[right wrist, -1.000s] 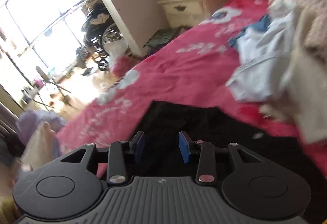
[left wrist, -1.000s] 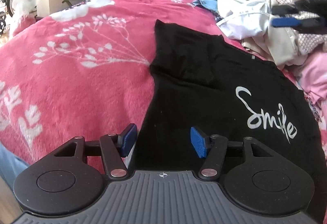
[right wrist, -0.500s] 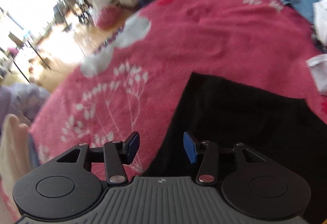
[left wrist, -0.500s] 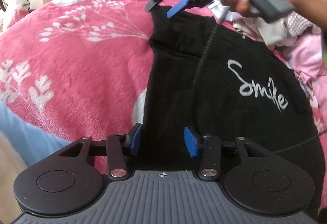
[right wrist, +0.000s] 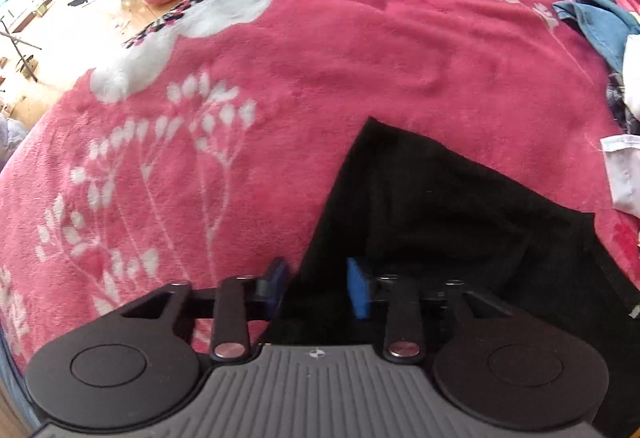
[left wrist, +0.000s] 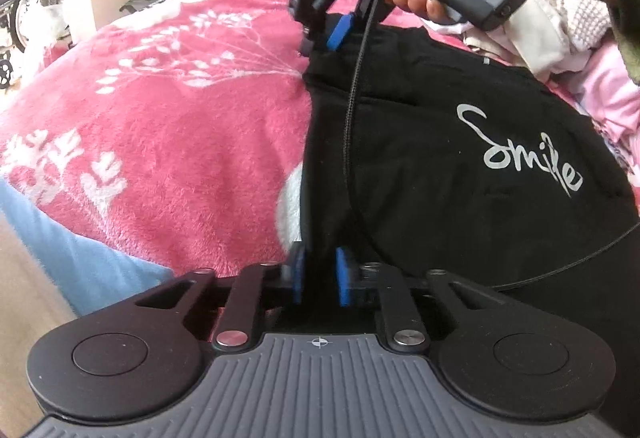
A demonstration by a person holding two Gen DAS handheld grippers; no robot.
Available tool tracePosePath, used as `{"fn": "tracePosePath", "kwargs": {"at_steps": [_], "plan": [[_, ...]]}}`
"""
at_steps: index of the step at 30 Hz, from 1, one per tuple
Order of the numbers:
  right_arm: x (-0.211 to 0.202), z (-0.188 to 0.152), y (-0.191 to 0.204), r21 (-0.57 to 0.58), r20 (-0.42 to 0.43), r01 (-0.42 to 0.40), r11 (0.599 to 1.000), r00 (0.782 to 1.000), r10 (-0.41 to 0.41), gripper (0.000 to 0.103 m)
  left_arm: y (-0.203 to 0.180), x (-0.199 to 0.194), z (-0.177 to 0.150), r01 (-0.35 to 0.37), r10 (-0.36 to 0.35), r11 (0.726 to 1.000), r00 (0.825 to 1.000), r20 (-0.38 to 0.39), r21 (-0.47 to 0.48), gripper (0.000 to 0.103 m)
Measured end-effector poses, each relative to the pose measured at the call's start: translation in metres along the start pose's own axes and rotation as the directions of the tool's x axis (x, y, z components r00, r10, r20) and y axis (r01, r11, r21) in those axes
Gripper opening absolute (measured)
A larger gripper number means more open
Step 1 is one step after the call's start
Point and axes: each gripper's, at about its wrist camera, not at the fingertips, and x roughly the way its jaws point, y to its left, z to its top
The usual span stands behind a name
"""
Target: Fold clothes
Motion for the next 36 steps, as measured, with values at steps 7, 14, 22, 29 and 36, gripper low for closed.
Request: {"fn": "tracePosePath", "kwargs": {"at_steps": [7, 14, 22, 29, 36], "plan": [[-0.009, -0.001, -0.027, 0.101, 0.036, -0.07, 0.992, 0.997, 0.067, 0.004, -0.007, -0.008, -0.002, 0.019, -0.02, 1.0, 0.999, 0.029, 0.024, 0.003], [-0.039, -0.006, -0.056, 0.128, 0.106, -0.13, 0.983, 0.987, 0.117, 0.004, -0.019, -0.028, 0.002, 0.106, -0.113, 0.992, 0.99, 0.088, 0.072, 0.002], [-0.075, -0.023, -0.093, 0.06, 0.16, -0.114, 0.992, 0.982, 0.103, 0.004, -0.047, -0.04, 0.015, 0.26, -0.27, 0.961, 0.955, 0.122, 0.094, 0.002], [-0.11, -0.047, -0.131, 0.036, 0.208, -0.101, 0.994, 0.974, 0.092, 0.004, -0.074, -0.045, 0.022, 0.36, -0.371, 0.927, 0.92, 0.128, 0.105, 0.002], [-0.136, -0.078, -0.181, 0.067, 0.233, -0.074, 0.995, 0.971, 0.056, 0.004, -0.113, -0.041, 0.031, 0.453, -0.466, 0.883, 0.878, 0.109, 0.124, 0.002]]}}
